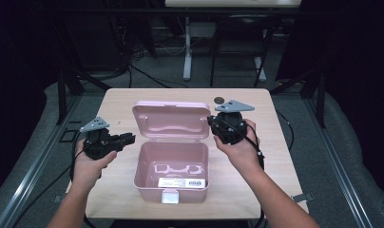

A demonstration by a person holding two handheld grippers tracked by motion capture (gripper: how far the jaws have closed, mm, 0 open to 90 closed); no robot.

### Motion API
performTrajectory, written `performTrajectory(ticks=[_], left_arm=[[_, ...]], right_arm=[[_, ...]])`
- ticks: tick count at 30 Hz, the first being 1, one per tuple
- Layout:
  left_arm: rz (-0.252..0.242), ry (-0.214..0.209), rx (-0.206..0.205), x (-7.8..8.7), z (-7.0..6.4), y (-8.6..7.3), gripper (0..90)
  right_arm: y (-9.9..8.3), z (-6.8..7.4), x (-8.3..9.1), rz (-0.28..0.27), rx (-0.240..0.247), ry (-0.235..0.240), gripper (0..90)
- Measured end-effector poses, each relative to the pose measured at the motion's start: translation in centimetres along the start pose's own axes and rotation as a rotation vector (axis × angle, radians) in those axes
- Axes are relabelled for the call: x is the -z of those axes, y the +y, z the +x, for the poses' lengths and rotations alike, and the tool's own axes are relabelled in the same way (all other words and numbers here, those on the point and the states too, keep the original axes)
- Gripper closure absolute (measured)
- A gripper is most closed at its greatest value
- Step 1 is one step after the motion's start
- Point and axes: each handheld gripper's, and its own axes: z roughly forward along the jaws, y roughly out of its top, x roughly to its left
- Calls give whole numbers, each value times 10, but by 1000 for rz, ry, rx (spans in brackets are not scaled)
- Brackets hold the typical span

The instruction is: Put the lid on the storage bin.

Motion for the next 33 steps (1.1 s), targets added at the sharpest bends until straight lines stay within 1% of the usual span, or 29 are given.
performTrajectory(ticks=[3,7,14,17,21,26,33], left_arm=[[-1,6,-9,3,-2,2,759],[4,8,-19,4,-4,3,754],[-3,8,-19,6,-5,6,748],[-4,8,-26,8,-5,7,749],[-6,9,-27,9,-8,8,749],[-7,8,-41,12,-11,9,749],[-9,8,-44,12,-13,11,744]], right_arm=[[-2,2,2,-6,7,-3,866],[-4,3,4,-12,-2,1,867],[-9,8,9,-20,25,-13,868],[-11,9,10,-25,27,-12,868],[-13,9,13,-27,16,-3,868],[-16,10,15,-26,16,6,866],[-20,11,18,-34,12,17,863]])
